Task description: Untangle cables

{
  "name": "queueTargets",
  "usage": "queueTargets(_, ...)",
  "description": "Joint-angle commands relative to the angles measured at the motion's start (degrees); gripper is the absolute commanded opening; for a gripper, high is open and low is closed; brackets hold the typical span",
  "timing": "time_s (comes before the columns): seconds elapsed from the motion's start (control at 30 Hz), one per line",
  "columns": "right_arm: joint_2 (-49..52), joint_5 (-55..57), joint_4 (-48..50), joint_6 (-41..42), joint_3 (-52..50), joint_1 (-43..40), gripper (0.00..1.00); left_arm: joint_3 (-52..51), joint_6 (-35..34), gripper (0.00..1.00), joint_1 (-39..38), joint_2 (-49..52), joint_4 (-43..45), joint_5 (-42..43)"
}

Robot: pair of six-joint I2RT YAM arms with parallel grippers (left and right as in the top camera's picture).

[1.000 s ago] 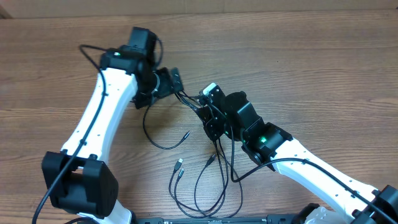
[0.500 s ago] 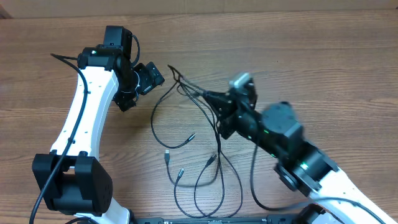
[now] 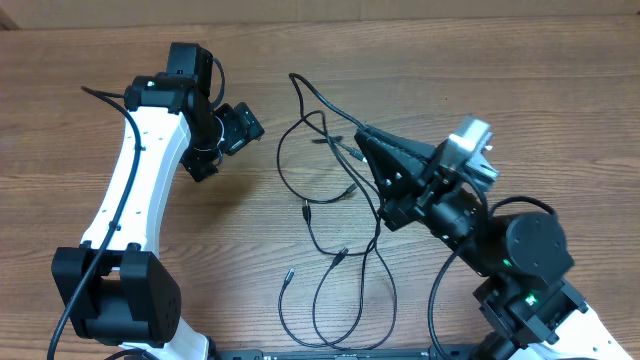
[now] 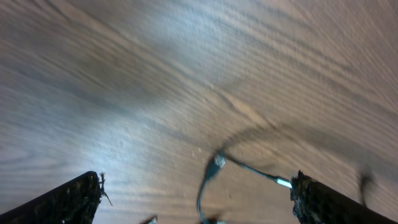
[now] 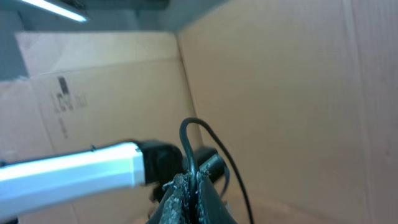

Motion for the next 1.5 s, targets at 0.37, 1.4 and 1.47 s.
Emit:
queueTargets(0.37,5.9,2.8,3.0,0.9,1.2,-0.3,0.04,0.4,-11.4,1.0,-5.5,-0.9,-8.8,26.0)
queueTargets(1.4,5.4,-16.3,5.6,11.0,1.2,-0.3,0.04,0.4,-46.9,1.0,-6.0,-0.9,11.4,-1.9)
queueTargets(1.47,5.2,-16.3,6.9,11.0,1.2,-0.3,0.04,0.4,-46.4,0.99,-6.0,-0.9,10.6,-3.9)
